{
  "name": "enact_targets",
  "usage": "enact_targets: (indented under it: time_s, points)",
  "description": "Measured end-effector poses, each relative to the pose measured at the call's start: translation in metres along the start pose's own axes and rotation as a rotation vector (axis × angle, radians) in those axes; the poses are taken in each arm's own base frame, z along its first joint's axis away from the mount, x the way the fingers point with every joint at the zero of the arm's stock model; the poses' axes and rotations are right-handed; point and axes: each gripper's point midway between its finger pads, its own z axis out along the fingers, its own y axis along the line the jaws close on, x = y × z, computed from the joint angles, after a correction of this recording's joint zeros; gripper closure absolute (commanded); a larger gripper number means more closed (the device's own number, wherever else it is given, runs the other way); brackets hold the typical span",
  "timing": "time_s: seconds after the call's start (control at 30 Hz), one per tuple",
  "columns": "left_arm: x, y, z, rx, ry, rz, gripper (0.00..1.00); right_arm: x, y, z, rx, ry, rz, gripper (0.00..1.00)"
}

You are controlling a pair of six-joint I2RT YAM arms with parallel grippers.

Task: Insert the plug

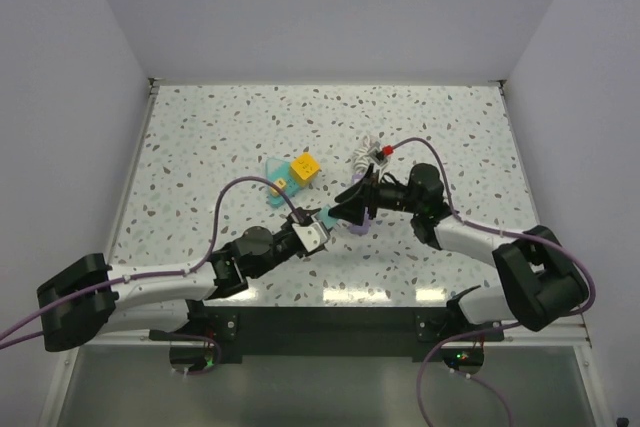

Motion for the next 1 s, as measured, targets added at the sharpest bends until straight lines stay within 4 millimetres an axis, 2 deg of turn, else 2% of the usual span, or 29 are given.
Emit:
enact_targets:
  time_s: [0.2, 0.23, 0.3, 0.43, 0.53, 0.57, 0.6, 0.63, 0.67, 0.77, 0.83, 0.87, 1.0]
  points:
    - [0.005, 0.0, 0.004, 0.003, 0.015, 0.036, 1.0, 0.007, 0.008, 0.002, -0.062, 0.034, 0.017, 0.46]
    - [0.007, -0.001, 0.005, 0.005, 0.019, 0.043, 1.0, 0.008, 0.01, 0.003, -0.073, 0.04, 0.017, 0.52]
    - [0.008, -0.001, 0.006, 0.007, 0.026, 0.054, 1.0, 0.008, 0.013, 0.006, -0.095, 0.052, 0.012, 0.58]
    - [0.008, 0.001, 0.007, -0.002, 0.028, 0.072, 1.0, 0.009, 0.008, 0.011, -0.097, 0.063, 0.021, 0.69]
    - [0.01, 0.004, 0.007, -0.018, 0.036, 0.082, 1.0, 0.007, 0.006, 0.014, -0.099, 0.067, 0.02, 0.86]
    - [0.01, 0.005, 0.007, -0.023, 0.037, 0.083, 1.0, 0.007, 0.006, 0.015, -0.1, 0.067, 0.018, 1.0]
    - [0.01, 0.006, 0.007, -0.028, 0.037, 0.083, 0.99, 0.006, 0.006, 0.015, -0.1, 0.067, 0.015, 1.0]
    - [0.01, 0.008, 0.007, -0.036, 0.037, 0.082, 0.89, 0.005, 0.006, 0.016, -0.101, 0.065, 0.013, 1.0]
    - [0.01, 0.009, 0.007, -0.043, 0.037, 0.082, 0.56, 0.005, 0.006, 0.016, -0.1, 0.064, 0.011, 1.0]
    - [0.01, 0.012, 0.007, -0.059, 0.039, 0.071, 0.16, 0.004, 0.007, 0.016, -0.092, 0.061, -0.001, 1.0]
    - [0.009, 0.018, 0.008, -0.083, 0.038, 0.048, 0.09, 0.004, 0.011, 0.015, -0.073, 0.065, -0.016, 1.0]
    - [0.008, 0.022, 0.008, -0.099, 0.036, 0.035, 0.02, 0.001, 0.013, 0.013, -0.057, 0.058, -0.033, 1.0]
    - [0.006, 0.038, 0.01, -0.148, 0.025, -0.037, 0.0, -0.026, 0.022, 0.0, 0.044, -0.028, -0.124, 1.0]
